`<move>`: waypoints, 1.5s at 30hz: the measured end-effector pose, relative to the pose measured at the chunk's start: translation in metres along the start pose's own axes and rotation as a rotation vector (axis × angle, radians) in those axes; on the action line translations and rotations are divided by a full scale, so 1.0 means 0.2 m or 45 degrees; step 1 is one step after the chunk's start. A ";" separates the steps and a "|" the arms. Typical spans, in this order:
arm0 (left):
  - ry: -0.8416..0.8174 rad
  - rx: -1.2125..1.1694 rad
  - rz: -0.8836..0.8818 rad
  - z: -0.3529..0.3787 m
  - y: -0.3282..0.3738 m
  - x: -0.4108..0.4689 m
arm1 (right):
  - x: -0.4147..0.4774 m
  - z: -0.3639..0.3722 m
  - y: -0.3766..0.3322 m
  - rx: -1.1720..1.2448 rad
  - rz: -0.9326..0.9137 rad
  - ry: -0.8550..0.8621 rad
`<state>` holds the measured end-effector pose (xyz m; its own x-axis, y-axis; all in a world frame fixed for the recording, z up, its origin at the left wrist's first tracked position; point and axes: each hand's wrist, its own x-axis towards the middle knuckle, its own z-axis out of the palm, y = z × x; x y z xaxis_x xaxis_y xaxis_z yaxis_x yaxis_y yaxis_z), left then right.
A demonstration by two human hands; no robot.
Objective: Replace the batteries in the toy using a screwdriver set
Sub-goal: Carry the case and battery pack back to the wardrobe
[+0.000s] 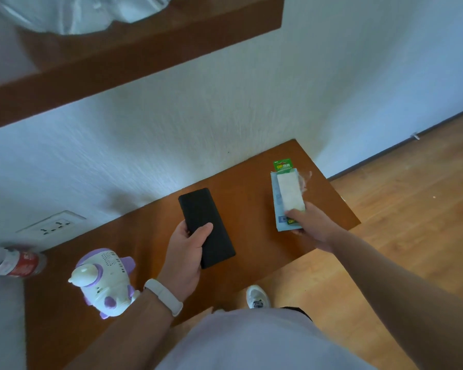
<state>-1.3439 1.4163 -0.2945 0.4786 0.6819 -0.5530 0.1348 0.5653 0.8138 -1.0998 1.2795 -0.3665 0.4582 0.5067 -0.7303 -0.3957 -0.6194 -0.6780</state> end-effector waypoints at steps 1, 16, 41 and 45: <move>-0.032 0.005 0.006 -0.01 0.01 0.01 | -0.04 0.02 0.00 0.041 -0.006 0.006; -0.489 0.104 -0.022 -0.09 0.02 0.03 | -0.64 0.27 0.19 0.586 -0.244 0.314; -0.993 0.475 -0.084 1.51 -0.52 -0.61 | -1.42 -0.98 0.98 1.112 -0.495 0.810; -1.083 0.534 -0.108 1.81 -0.68 -0.76 | -1.56 -1.23 1.13 1.138 -0.478 0.922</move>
<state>-1.1215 1.0675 -0.2556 0.9016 -0.0132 -0.4324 0.4193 0.2719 0.8662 -1.1371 0.8339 -0.2716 0.8888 -0.0642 -0.4538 -0.4218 0.2726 -0.8647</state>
